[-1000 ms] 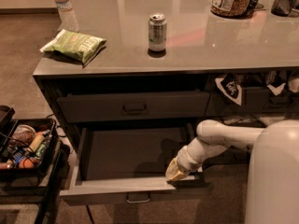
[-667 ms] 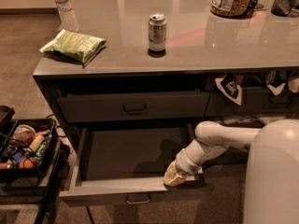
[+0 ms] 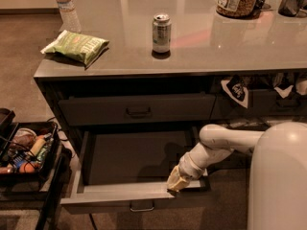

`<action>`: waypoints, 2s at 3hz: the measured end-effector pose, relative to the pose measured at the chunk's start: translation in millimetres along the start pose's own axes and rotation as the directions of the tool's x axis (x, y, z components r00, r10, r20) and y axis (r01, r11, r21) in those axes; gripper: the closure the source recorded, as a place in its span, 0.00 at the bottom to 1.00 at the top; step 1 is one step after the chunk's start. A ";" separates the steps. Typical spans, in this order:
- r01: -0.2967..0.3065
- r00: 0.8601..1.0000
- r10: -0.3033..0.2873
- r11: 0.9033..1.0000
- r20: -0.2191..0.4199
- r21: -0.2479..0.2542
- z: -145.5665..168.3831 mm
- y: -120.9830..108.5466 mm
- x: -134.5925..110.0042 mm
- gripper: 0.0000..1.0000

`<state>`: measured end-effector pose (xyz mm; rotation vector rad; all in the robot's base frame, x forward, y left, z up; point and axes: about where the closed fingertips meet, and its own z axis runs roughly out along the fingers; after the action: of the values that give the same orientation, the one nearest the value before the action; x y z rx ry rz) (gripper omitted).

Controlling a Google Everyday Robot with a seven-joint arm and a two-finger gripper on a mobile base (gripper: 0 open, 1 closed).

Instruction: Open middle drawer

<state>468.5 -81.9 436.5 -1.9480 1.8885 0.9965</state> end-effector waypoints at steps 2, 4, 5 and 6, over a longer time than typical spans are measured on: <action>0.052 0.993 -0.065 0.990 0.100 0.133 -15.4 -36.6 16.0 1.00; 0.080 0.990 -0.107 0.960 0.087 0.270 -11.2 -35.0 30.4 1.00; 0.163 0.985 -0.170 0.962 0.010 0.219 6.9 -4.6 13.6 1.00; 0.199 0.980 -0.196 0.969 -0.036 0.148 24.8 25.9 5.8 1.00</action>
Offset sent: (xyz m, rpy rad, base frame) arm 0.0682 -0.0536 -0.0205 0.1834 -0.2570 -0.2108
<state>436.1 -74.5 421.9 -2.0163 1.6861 0.7557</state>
